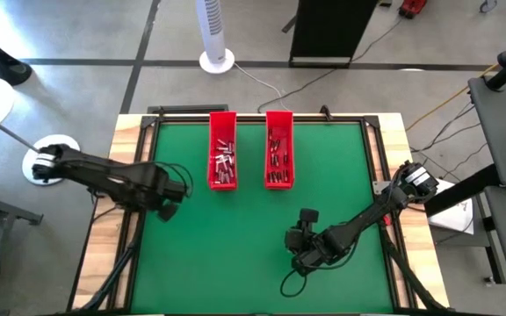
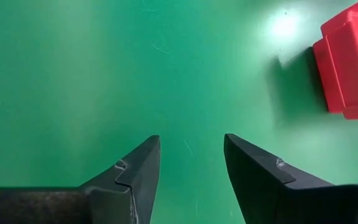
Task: Sort batteries
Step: Put the silver battery into the left red bin
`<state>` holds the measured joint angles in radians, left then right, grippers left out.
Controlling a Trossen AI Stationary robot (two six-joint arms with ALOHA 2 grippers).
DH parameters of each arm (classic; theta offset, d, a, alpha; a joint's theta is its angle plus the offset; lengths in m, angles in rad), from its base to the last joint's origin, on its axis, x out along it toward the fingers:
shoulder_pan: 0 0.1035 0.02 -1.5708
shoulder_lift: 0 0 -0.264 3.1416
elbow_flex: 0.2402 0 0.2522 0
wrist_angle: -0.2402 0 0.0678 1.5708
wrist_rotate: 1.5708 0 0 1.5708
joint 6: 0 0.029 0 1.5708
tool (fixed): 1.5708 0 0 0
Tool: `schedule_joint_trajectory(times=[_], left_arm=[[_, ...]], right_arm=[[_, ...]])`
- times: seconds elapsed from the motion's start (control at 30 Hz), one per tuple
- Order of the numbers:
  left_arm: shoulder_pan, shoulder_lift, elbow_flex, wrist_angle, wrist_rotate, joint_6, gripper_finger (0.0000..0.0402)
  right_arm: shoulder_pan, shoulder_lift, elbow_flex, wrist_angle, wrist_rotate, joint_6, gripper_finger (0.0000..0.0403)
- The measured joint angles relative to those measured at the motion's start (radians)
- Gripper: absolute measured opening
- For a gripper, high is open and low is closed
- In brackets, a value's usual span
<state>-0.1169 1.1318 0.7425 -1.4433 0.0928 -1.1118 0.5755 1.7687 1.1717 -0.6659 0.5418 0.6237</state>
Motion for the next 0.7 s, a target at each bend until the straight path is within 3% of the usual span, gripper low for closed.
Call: schedule_joint_trajectory(times=[0.23, 0.33, 0.4, 0.7], left_arm=[[0.097, -0.100, -0.001, 0.022, -0.126, -0.295, 0.0000], [0.177, -0.105, -0.004, 0.018, -0.154, -0.324, 0.0000], [0.241, -0.098, -0.004, 0.021, -0.157, -0.300, 0.0000], [0.493, -0.060, 0.048, 0.024, -0.311, 0.083, 0.0000]], right_arm=[[0.000, 0.000, 0.012, 0.038, 0.004, -0.069, 0.0163], [0.000, 0.000, 0.013, 0.082, 0.006, -0.132, 0.0159], [0.000, 0.000, 0.013, 0.108, 0.007, -0.191, 0.0157], [-0.028, 0.000, 0.024, 0.252, 0.007, -0.478, 0.0143]])
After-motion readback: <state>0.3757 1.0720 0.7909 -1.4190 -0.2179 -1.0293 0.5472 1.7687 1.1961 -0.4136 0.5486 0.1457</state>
